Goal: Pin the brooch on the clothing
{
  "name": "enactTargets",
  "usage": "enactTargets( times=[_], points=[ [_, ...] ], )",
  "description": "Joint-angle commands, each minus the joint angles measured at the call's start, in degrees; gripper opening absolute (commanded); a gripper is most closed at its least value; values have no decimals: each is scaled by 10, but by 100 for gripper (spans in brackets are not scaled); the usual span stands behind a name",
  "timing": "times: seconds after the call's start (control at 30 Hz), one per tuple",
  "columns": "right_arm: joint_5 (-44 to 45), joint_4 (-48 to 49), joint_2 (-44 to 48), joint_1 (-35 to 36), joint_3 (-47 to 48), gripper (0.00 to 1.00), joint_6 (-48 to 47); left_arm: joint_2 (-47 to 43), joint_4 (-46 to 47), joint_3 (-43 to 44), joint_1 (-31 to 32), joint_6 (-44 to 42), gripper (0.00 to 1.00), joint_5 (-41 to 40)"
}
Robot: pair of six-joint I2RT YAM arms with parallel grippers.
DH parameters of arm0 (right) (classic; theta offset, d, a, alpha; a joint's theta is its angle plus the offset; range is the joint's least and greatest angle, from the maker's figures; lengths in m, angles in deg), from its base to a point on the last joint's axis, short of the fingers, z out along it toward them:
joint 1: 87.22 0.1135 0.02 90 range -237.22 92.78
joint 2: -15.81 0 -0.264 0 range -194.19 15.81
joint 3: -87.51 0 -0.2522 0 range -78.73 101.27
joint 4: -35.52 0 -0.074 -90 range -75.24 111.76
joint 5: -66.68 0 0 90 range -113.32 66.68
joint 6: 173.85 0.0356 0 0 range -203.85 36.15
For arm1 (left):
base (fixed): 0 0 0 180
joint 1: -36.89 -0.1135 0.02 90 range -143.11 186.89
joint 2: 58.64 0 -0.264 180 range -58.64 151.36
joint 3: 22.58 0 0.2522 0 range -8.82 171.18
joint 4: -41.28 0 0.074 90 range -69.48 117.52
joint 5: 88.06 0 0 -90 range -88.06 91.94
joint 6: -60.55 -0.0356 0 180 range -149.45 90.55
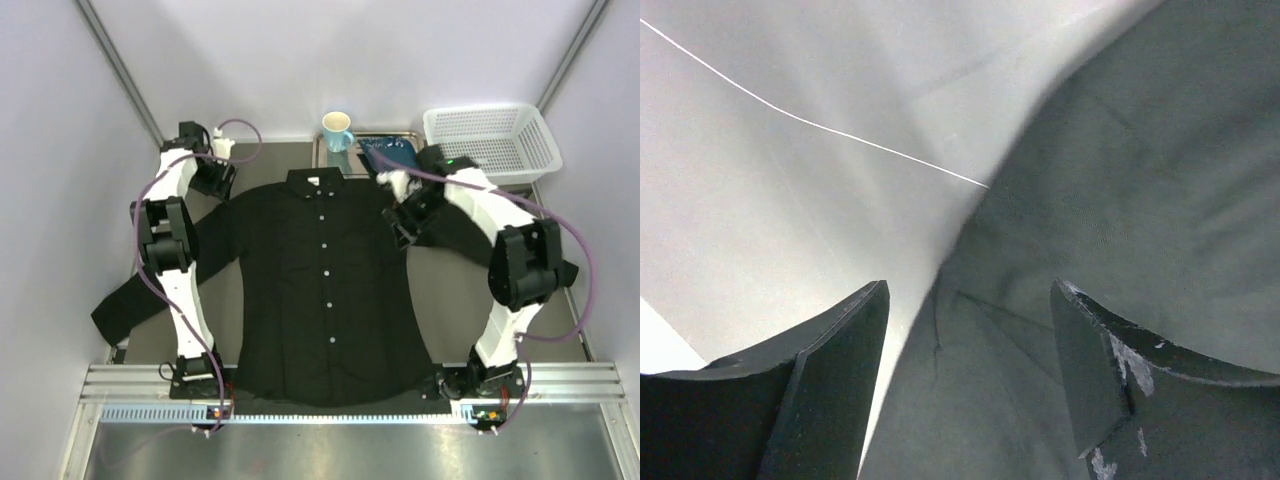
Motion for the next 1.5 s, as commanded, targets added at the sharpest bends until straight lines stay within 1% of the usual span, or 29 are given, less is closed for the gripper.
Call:
enactTargets(
  times=[0.0, 0.07, 0.13, 0.2, 0.23, 0.3, 0.33, 0.47, 0.57, 0.7, 0.77, 0.83, 0.9, 1.03, 1.17, 1.27, 1.33, 1.37, 1.47],
  points=[
    [25, -43, 86, -112, 44, 73, -2, -125, 38, -40, 0, 13, 72, 74],
    [38, -59, 95, -154, 38, 72, -15, -150, 43, -60, 0, 18, 72, 78],
    [66, -63, 103, -221, 24, 70, -29, -164, 43, -81, 1, 18, 72, 97],
    [89, -60, 106, -260, 7, 68, -39, -172, 45, -97, 1, 19, 72, 120],
    [97, -58, 106, -296, 2, 66, -44, -176, 44, -101, 0, 26, 72, 125],
    [121, -44, 100, -326, -9, 64, -47, -179, 47, -112, 0, 32, 72, 133],
    [129, -36, 98, -355, -12, 63, -47, -180, 47, -115, 1, 36, 72, 134],
    [168, 6, 72, -404, -25, 60, -45, -180, 47, -128, 1, 37, 72, 134],
    [196, 29, 35, -426, -20, 59, -36, -180, 46, -134, 0, 38, 72, 135],
    [221, 56, -23, -436, -10, 57, -26, -179, 47, -132, 1, 40, 72, 134],
    [243, 64, -35, -437, -15, 57, -28, -179, 47, -133, 1, 40, 72, 132],
    [246, 64, -47, -437, -21, 57, -29, -179, 47, -134, 1, 40, 72, 132],
    [242, 64, -45, -437, -38, 59, -30, -179, 43, -134, 2, 39, 72, 131],
    [231, 49, -30, -436, -78, 58, -29, -184, 43, -143, 1, 38, 72, 128],
    [226, 35, 16, -436, -139, 58, -30, -194, 49, -164, 1, 38, 72, 128],
    [227, 30, 37, -437, -164, 58, -30, -196, 52, -168, 2, 41, 72, 131],
    [226, 27, 48, -437, -166, 59, -26, -195, 52, -167, 1, 43, 72, 135],
    [207, 24, 51, -437, -160, 59, -23, -195, 52, -168, 2, 44, 72, 136],
    [187, 1, 59, -437, -124, 61, -8, -196, 52, -165, 2, 44, 72, 137]
  ],
)
